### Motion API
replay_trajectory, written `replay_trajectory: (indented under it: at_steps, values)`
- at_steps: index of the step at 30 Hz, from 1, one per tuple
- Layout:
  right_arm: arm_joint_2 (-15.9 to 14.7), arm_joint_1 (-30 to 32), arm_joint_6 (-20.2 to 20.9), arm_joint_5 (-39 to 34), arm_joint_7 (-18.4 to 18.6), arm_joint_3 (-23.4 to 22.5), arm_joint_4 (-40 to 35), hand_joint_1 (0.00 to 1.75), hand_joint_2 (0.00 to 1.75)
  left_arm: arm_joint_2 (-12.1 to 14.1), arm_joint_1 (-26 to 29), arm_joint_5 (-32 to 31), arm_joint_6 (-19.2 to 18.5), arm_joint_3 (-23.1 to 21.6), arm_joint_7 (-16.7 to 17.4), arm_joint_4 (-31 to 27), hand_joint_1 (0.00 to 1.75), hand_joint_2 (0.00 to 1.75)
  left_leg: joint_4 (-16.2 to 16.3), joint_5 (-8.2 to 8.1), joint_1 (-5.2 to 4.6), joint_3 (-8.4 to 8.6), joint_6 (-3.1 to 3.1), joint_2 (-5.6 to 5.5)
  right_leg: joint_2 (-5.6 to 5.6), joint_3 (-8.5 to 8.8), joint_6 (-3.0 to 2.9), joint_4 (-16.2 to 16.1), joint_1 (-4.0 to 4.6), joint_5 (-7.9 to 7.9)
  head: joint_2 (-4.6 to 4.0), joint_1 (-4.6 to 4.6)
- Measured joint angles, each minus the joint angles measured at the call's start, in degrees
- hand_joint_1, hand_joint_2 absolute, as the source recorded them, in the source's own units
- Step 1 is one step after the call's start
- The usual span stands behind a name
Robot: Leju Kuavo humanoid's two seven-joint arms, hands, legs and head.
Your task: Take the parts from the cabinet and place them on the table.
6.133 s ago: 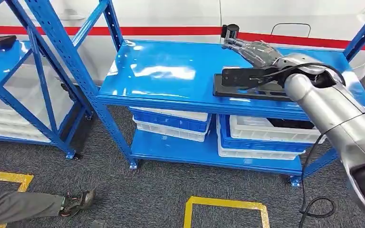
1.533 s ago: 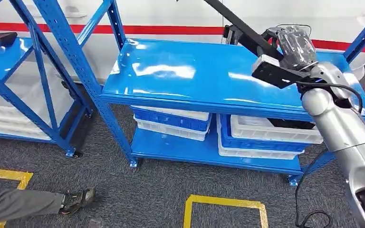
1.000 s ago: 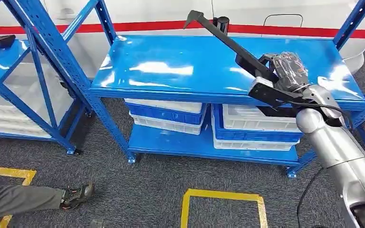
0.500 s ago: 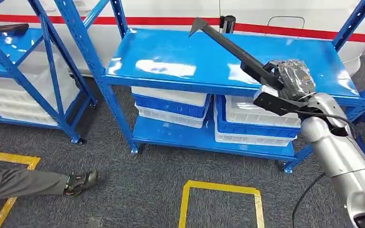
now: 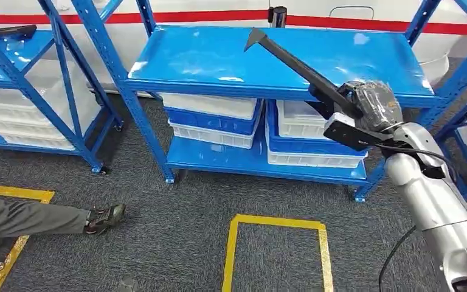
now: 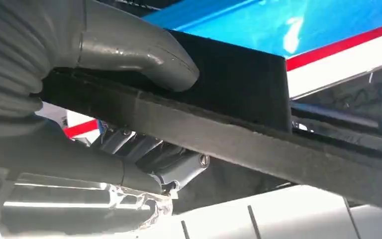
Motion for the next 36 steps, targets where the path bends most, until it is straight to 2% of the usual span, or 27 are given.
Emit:
replay_trajectory:
  at_steps: [1, 2, 3, 5, 6, 7, 8, 10, 11, 12, 14, 15, 16, 17, 19, 20, 21, 22, 23, 25, 27, 29, 30, 31, 32, 34, 36]
  values:
    - [0.02, 0.14, 0.0, 0.24, -0.02, -0.18, -0.11, 1.75, 1.75, 0.0, -0.05, 0.02, 0.0, -0.02, 0.02, 0.0, 0.0, 1.75, 4.06, -1.88, 0.18, -0.66, -0.21, 0.0, 0.0, -0.77, -0.05, 0.03, 0.17, 0.67, 0.0, -0.02]
    - [0.07, 0.29, 0.0, 0.57, -0.02, -0.24, -0.13, 1.75, 1.75, -0.07, -0.06, 0.07, 0.0, -0.04, 0.07, 0.0, 0.0, 1.75, 6.54, -2.18, 0.3, -0.73, -0.3, 0.0, 0.01, -1.43, -0.04, 0.03, 0.31, 1.2, 0.0, -0.06]
    - [0.15, 0.65, 0.0, 1.07, 0.0, -0.28, -0.15, 1.75, 1.75, -0.13, -0.05, 0.09, 0.0, -0.09, 0.07, 0.0, 0.0, 1.75, 7.19, -0.84, 0.37, 0.46, -0.21, 0.01, 0.02, -2.41, 0.06, 0.04, 0.5, 2.0, 0.0, -0.02]
    - [0.31, 1.39, -0.09, 1.82, 0.15, -0.5, -0.55, 1.75, 1.75, -0.17, -0.11, 0.26, 0.0, -0.24, 0.09, 0.0, 0.0, 1.75, 1.66, 2.63, 0.22, 5.73, 0.71, -0.03, 0.1, -4.04, 0.24, 0.02, 0.99, 3.38, 0.0, -0.09]
    - [0.42, 1.63, -0.15, 2.06, 0.17, -0.74, -0.83, 1.75, 1.75, -0.17, -0.23, 0.39, 0.0, -0.37, 0.07, -0.02, 0.0, 1.75, -3.01, 2.77, -0.02, 9.6, 1.62, -0.08, 0.18, -4.67, 0.23, 0.0, 1.08, 4.07, 0.0, -0.07]
    - [0.52, 1.9, -0.18, 2.45, 0.31, -0.96, -1.16, 1.75, 1.75, 0.2, -0.39, 0.42, 0.02, -0.39, 0.07, 0.0, 0.0, 1.75, -8.84, -0.05, -0.63, 14.13, 3.13, 0.01, 0.13, -4.99, 0.4, 0.02, 0.81, 4.63, 0.0, 0.04]
    - [0.63, 1.98, -0.24, 2.84, 0.42, -1.22, -1.31, 1.75, 1.75, 0.24, -0.48, 0.42, 0.0, -0.44, 0.07, -0.02, 0.0, 1.75, -11.5, -0.84, -0.98, 15.48, 2.98, 0.43, -0.14, -5.06, 0.85, -0.24, 0.84, 5.27, 0.0, 0.09]
    - [1.22, 1.94, -0.22, 3.59, 0.63, -1.25, -1.31, 1.75, 1.75, 0.24, -0.43, 0.52, 0.06, -0.46, 0.09, -0.02, 0.0, 1.75, -11.67, 0.84, -1.73, 14.51, 3.51, 0.47, -0.24, -4.98, 1.96, -1.21, -0.02, 6.75, 0.0, -0.42]
    - [1.53, 2.01, -0.17, 4.0, 0.7, -1.25, -1.4, 1.75, 1.75, 0.31, -0.37, 0.59, 0.11, -0.46, 0.13, 0.0, 0.0, 1.75, -12.58, 1.83, -1.96, 13.92, 4.21, 0.53, -0.19, -4.87, 2.39, -2.08, 0.07, 7.69, 0.0, -0.31]
    - [1.82, 2.26, -0.09, 4.22, 0.81, -1.36, -1.38, 1.75, 1.75, 0.26, -0.4, 0.61, 0.11, -0.46, 0.18, 0.0, 0.0, 1.75, -14.78, 4.19, -1.15, 14.22, 4.76, 0.78, -0.17, -5.19, 2.2, -1.94, 0.4, 7.42, 0.0, -0.44]
    - [2.01, 1.98, 0.09, 4.53, 0.83, -1.85, -1.38, 1.75, 1.75, 0.13, -0.59, 0.66, 0.13, -0.46, 0.22, 0.0, 0.0, 1.75, -15.47, 6.46, -1.19, 12.88, 5.29, 0.83, 0.09, -7.11, 1.0, 2.19, 0.38, 0.93, 0.0, -0.24]
    - [2.08, 1.93, 0.09, 4.61, 0.96, -2.18, -1.38, 1.75, 1.75, 0.11, -0.58, 0.63, 0.09, -0.46, 0.24, -0.02, 0.0, 1.75, -15.45, 7.26, -1.1, 11.91, 4.94, 0.87, 0.09, -7.67, 0.84, 6.09, 0.28, -2.17, 0.0, -0.07]
    - [2.05, 2.07, 0.09, 4.7, 0.98, -2.47, -1.36, 1.75, 1.75, 0.0, -0.57, 0.63, -0.04, -0.48, 0.24, -0.02, 0.0, 1.75, -15.41, 8.06, -0.99, 10.9, 4.67, 0.88, 0.09, -8.36, 1.19, 10.45, -0.06, -4.16, 0.0, -0.11]
    - [2.05, 2.37, -0.04, 4.83, 0.96, -2.82, -1.36, 1.75, 1.75, -0.07, -0.57, 0.61, -0.11, -0.5, 0.24, -0.02, 0.0, 1.75, -15.29, 8.97, -0.74, 9.64, 4.31, 0.9, 0.1, -8.76, 2.13, 14.54, -0.23, -4.58, 0.0, -0.09]
    - [2.03, 3.17, -0.44, 4.94, 0.61, -3.46, -1.36, 1.75, 1.75, -0.2, -0.56, 0.61, -0.28, -0.52, 0.22, -0.02, 0.0, 1.75, -14.79, 10.47, -0.01, 7.23, 3.29, 0.97, 0.08, -6.58, 4.72, 15.33, -0.71, -1.5, 0.0, -0.15]
    - [2.03, 3.42, -0.59, 5.01, 0.5, -3.8, -1.36, 1.75, 1.75, -0.22, -0.56, 0.63, -0.46, -0.52, 0.22, -0.02, 0.0, 1.75, -14.15, 10.99, 0.46, 5.91, 2.73, 1.01, 0.06, -4.02, 5.9, 12.64, -1.16, 0.14, 0.0, -0.09]
    - [2.05, 3.48, -0.63, 5.12, 0.39, -4.13, -1.36, 1.75, 1.75, -0.24, -0.56, 0.66, -0.55, -0.52, 0.24, -0.02, 0.0, 1.75, -13.0, 11.34, 0.83, 4.42, 2.19, 1.03, -0.03, -0.68, 6.7, 8.48, -1.79, 0.52, 0.0, -0.09]
    - [2.12, 3.35, -0.72, 5.31, 0.26, -4.31, -1.31, 1.75, 1.75, 0.02, -0.56, 0.85, -0.52, -0.52, 0.31, 0.0, 0.0, 1.75, -11.41, 11.49, 0.53, 2.97, 1.65, 1.03, -0.01, 2.51, 7.29, 3.47, -2.19, -3.0, 0.0, 0.04]
    - [2.38, 3.03, -0.77, 5.53, 0.13, -4.37, -1.25, 1.75, 1.75, 0.31, -0.54, 1.03, -0.44, -0.55, 0.35, 0.0, 0.0, 1.75, -10.34, 11.54, 0.55, 1.7, 1.36, 1.04, 0.44, 4.63, 6.13, 0.5, -0.82, -5.15, 0.0, 0.68]
    - [2.71, 3.24, -0.83, 5.66, 0.0, -4.87, -0.9, 1.75, 1.75, 0.11, -0.3, 1.09, -0.42, -0.59, 0.42, 0.02, 0.0, 1.75, -9.83, 12.66, 0.05, 1.09, 1.16, 0.9, 0.29, 3.0, 4.98, 1.81, -1.92, -4.77, 0.0, -0.41]
    - [3.1, 3.15, -0.81, 5.94, -0.02, -4.85, -0.33, 1.75, 1.75, 0.2, -0.07, 1.07, -0.44, -0.59, 0.48, 0.07, 0.0, 1.75, -9.92, 13.43, 0.57, 0.49, 1.05, 1.0, 0.07, 1.35, 3.61, 2.21, -1.88, -3.91, 0.0, -0.46]
    - [3.39, 2.64, -0.79, 6.23, 0.0, -4.87, -0.07, 1.75, 1.75, 0.11, -0.02, 1.07, -0.46, -0.63, 0.72, 0.07, 0.0, 1.75, -5.06, 6.37, 0.71, -1.08, 0.44, 0.71, 0.04, 0.47, 2.44, 2.15, -1.62, -2.47, 0.0, -0.55]
    - [3.54, 2.34, -0.79, 6.25, 0.0, -4.9, 0.06, 1.75, 1.75, 0.09, -0.08, 1.07, -0.55, -0.63, 0.74, 0.07, 0.0, 1.75, -0.64, 3.06, 0.72, -2.09, 0.19, 0.68, 0.04, -0.26, 2.38, 2.14, -1.48, -1.92, 0.0, -0.64]
    - [3.58, 2.17, -0.79, 6.27, 0.0, -4.96, 0.2, 1.75, 1.75, 0.09, -0.12, 1.07, -0.61, -0.63, 0.81, 0.07, 0.0, 1.75, 4.26, 0.39, 0.71, -3.0, 0.15, 0.68, 0.04, -0.87, 2.37, 2.15, -1.29, -1.39, 0.0, -0.66]
    - [3.58, 2.17, -0.81, 6.3, -0.02, -5.0, 0.37, 1.75, 1.75, 0.07, -0.11, 1.05, -0.63, -0.65, 0.85, 0.07, 0.0, 1.75, 8.13, -0.94, 0.7, -3.42, 0.33, 0.68, 0.04, -1.45, 2.27, 2.16, -1.06, -0.88, 0.0, -0.63]
    - [3.61, 2.24, -0.94, 6.3, -0.09, -5.01, 0.66, 1.75, 1.75, 0.02, -0.09, 1.03, -0.68, -0.68, 0.9, 0.07, 0.0, 1.75, 8.49, 0.45, 0.42, -1.27, 1.22, 0.58, 0.05, -2.77, 2.15, 2.13, -0.54, 0.22, 0.0, -0.59]
    - [3.61, 2.24, -1.09, 6.3, -0.31, -5.31, 0.7, 1.75, 1.75, -0.04, -0.15, 0.98, -0.7, -0.81, 0.92, 0.07, 0.0, 1.75, 0.08, 2.98, -0.42, 5.71, 3.51, 0.23, 0.27, -3.9, 2.08, 1.9, 0.11, 1.35, 0.0, -0.66]
